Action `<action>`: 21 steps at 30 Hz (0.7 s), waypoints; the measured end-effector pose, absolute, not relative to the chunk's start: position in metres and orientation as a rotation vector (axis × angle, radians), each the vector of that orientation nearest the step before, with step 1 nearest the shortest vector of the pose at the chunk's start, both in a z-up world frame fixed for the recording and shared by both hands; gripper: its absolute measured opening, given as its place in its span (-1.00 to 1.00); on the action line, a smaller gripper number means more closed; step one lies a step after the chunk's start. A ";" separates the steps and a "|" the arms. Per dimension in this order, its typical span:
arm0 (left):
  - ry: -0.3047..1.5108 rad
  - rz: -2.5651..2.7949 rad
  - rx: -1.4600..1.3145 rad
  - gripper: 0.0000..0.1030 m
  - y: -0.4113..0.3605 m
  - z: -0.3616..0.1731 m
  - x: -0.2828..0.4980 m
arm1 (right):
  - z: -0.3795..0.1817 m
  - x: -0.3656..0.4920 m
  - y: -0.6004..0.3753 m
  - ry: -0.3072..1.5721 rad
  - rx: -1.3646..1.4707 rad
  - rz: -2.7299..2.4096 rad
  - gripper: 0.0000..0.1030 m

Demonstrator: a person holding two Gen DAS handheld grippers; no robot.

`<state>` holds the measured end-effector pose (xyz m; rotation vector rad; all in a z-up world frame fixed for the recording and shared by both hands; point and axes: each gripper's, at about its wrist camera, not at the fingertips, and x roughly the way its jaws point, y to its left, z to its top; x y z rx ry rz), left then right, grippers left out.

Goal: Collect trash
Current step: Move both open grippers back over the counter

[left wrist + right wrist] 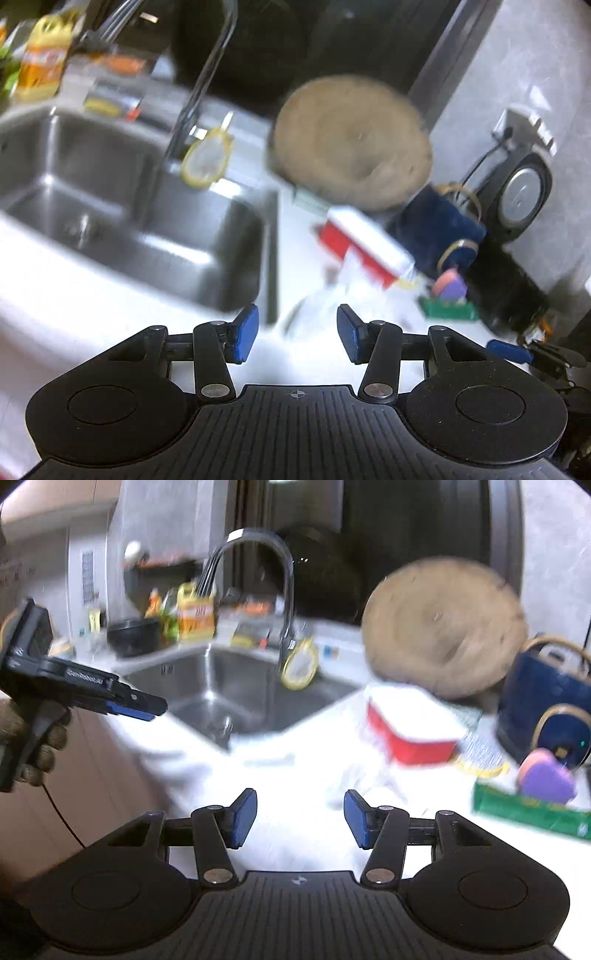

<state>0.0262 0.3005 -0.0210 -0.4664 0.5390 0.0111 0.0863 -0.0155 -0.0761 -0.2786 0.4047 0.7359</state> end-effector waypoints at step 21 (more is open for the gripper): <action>0.489 -0.170 -0.309 0.00 0.159 0.034 0.182 | -0.085 0.275 -0.141 0.570 0.023 0.065 0.73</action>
